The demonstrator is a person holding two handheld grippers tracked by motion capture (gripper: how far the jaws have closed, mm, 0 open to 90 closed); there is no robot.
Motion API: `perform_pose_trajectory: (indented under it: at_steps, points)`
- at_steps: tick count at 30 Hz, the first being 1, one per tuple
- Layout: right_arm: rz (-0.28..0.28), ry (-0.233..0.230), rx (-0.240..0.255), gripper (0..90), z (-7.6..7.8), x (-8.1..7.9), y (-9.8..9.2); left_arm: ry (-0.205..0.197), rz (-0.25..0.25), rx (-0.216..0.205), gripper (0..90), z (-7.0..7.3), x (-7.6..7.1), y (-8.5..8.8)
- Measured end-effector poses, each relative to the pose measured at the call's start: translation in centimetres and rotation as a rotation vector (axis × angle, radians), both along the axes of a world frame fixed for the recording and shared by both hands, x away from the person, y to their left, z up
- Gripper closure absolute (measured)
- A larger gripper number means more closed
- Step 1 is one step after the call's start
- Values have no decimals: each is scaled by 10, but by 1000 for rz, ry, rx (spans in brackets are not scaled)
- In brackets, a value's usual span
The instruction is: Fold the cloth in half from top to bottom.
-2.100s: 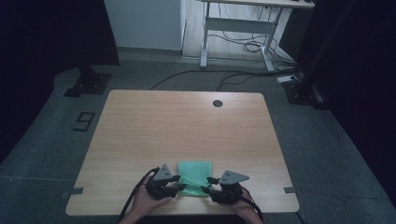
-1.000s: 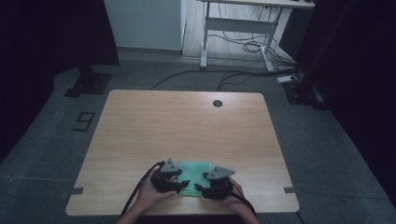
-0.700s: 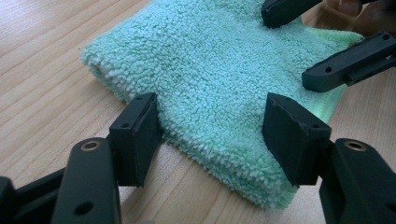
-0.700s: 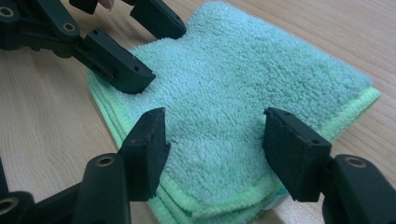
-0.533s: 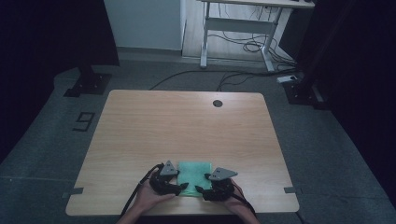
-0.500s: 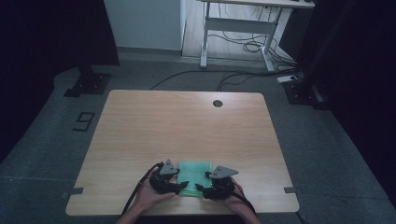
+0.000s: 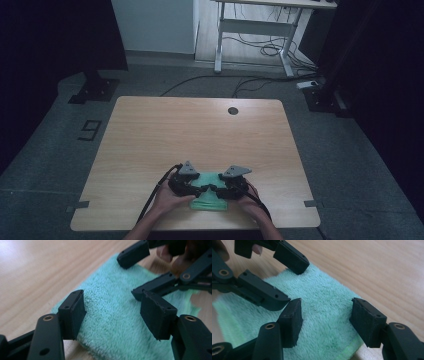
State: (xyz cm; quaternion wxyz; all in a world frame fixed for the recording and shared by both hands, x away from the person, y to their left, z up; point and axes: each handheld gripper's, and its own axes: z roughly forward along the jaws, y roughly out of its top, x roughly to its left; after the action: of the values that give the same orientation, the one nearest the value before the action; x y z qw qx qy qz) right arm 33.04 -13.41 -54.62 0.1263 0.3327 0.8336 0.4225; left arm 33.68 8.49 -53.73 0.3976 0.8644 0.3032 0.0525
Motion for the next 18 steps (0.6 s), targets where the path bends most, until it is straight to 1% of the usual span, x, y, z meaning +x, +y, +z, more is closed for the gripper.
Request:
perform_pose_trajectory:
  at_steps: [3, 6, 9, 10, 11, 14, 15, 16, 17, 18]
  points:
    - [-1, 1, -4, 411, -2, -2, -2, -1, -3, 3, 352, -4, -2, 0]
    - [2, 1, -1, 411, -4, -6, -6, 3, -13, 1, 349, -4, -2, 3]
    - [1, 3, 1, 407, -3, -8, -7, 3, -12, 0, 350, -4, -2, 4]
    - [0, 2, 1, 401, -3, -9, -7, -2, -11, 5, 350, -2, -3, 4]
    - [5, -3, 1, 384, -1, -11, -7, -17, -1, 6, 346, 2, -5, 7]
    - [4, -15, 12, 380, 4, -19, -9, -35, 10, -15, 341, 10, -12, 12]
    - [12, -17, 17, 379, 6, -23, -10, -43, 4, -14, 340, 12, -15, 14]
    - [12, -17, 17, 379, 6, -23, -10, -43, 4, -14, 339, 12, -15, 14]
    - [31, -24, 14, 371, 8, -31, -9, -46, -5, -3, 337, 12, -21, 14]
    - [31, -24, 14, 371, 8, -31, -9, -46, -5, -3, 337, 12, -21, 14]
